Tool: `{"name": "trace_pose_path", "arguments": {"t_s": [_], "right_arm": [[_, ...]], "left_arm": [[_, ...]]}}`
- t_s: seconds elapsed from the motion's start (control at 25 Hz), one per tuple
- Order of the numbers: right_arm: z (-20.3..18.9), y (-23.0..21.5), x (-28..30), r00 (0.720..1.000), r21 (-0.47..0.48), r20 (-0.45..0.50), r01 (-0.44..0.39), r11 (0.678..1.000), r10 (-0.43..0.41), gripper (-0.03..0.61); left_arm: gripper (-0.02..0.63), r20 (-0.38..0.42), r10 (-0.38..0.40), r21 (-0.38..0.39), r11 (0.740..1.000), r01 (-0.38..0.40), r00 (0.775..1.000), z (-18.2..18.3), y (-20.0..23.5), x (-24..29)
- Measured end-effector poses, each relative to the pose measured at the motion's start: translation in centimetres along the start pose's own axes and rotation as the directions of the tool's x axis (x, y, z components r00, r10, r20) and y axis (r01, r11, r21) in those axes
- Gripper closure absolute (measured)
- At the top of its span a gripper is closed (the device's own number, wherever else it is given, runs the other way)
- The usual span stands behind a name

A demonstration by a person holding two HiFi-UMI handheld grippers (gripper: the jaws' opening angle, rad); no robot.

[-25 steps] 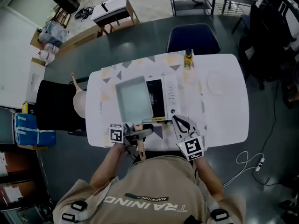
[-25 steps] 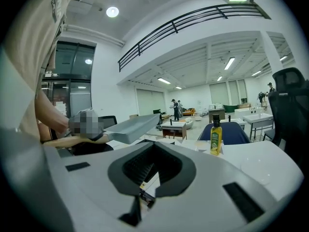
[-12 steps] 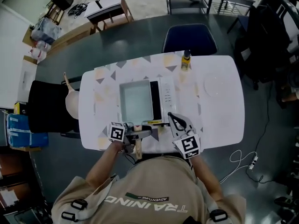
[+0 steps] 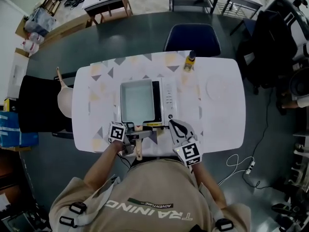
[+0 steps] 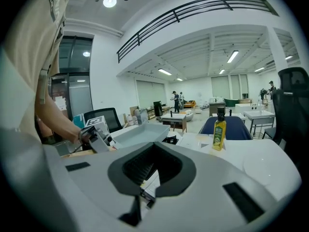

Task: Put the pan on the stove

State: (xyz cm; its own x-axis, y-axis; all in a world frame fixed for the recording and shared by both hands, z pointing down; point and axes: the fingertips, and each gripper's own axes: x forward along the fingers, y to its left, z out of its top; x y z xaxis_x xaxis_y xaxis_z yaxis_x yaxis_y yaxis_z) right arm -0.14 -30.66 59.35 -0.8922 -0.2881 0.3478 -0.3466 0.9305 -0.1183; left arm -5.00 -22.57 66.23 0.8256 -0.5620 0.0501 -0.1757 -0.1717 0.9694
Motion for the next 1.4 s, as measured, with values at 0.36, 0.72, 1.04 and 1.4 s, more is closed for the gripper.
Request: {"name": "trace_pose_path", "arguments": {"t_s": [0.36,0.72,1.04,1.4], "right_arm": [[0.3,1.5,-0.1,0.999,-0.065,-0.024,-0.036,0.997,0.035,0.574],[0.7,2.5,-0.6,0.999,-0.061,0.002,-0.034,0.998,0.035,0.574],[2.5,3.3,-1.4,0.999,-0.076,0.04,-0.022,0.997,0.026,0.574],[2.3,4.2,-2.9,0.999,-0.061,0.038,0.0,0.998,0.003,0.574]], "left_arm": [[0.44,0.011,0.01,-0.006,1.0,-0.01,1.0,0.1,0.6,0.1],[0.442,0.005,-0.003,0.004,1.0,0.003,1.0,0.2,1.0,0.2],[0.442,-0.002,0.001,-0.003,1.0,-0.001,1.0,0.3,0.7,0.3],[0.442,0.005,0.002,-0.027,1.0,-0.001,1.0,0.3,0.3,0.5]]}}
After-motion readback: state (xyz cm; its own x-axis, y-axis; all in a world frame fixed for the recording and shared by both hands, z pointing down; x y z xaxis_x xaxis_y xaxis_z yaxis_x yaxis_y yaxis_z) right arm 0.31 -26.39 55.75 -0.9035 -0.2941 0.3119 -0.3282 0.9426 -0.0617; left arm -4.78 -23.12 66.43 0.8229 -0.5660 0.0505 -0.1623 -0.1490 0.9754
